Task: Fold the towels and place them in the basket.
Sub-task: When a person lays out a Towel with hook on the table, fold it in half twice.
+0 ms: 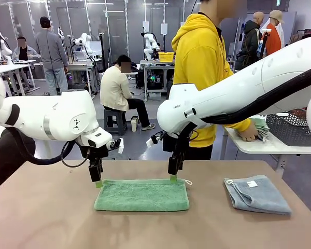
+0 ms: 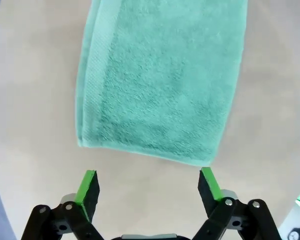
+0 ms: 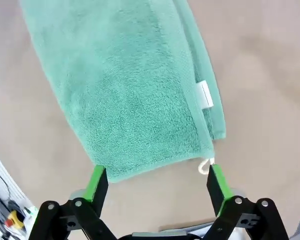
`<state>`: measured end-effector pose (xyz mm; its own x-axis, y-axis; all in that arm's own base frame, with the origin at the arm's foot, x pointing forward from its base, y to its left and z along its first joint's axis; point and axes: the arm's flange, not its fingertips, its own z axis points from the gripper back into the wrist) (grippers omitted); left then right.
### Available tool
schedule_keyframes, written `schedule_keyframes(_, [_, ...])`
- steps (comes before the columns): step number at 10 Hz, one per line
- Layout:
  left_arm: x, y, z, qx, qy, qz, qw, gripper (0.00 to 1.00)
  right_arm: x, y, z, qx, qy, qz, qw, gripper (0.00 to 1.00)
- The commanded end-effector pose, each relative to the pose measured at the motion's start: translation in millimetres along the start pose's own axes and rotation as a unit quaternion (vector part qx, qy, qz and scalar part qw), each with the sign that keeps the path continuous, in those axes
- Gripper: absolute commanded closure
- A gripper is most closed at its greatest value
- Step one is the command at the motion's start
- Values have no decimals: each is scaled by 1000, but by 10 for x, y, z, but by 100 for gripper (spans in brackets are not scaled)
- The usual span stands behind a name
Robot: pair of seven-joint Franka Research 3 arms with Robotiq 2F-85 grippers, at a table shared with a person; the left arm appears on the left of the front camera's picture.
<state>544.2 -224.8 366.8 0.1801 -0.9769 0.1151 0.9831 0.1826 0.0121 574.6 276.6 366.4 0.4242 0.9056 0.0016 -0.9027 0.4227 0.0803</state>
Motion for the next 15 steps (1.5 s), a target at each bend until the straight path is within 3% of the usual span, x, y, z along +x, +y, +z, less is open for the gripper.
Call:
schedule_keyframes(1, [-148, -399, 144, 27, -17, 75, 997, 0, -284, 271, -11, -27, -29, -109, 993, 0])
schedule_keyframes(4, [-473, -864, 393, 62, -69, 213, 973, 0, -491, 454, 35, -56, -100, -277, 954, 0])
schedule_keyframes(7, [-722, -1422, 720, 88, -91, 253, 959, 0, -637, 458, 24, -41, -144, -411, 899, 0])
schedule_keyframes(10, [-1127, -1814, 975, 83, -125, 216, 965, 0, -672, 361, -77, -9, -135, -451, 882, 0])
schedule_keyframes(12, [-1328, -1887, 1067, 85, -164, 214, 959, 0, -654, 343, -87, -19, -128, -471, 873, 0])
schedule_keyframes(13, [-1030, -1726, 1065, 87, -132, 235, 959, 0, -617, 341, -71, -38, -119, -477, 870, 0])
schedule_keyframes(14, [-1030, -1726, 1065, 87, -132, 235, 959, 0, -713, 328, -88, -12, -126, -448, 885, 0])
schedule_keyframes(15, [-1030, -1726, 1065, 87, -132, 235, 959, 0, -713, 328, -88, -12, -126, -448, 885, 0])
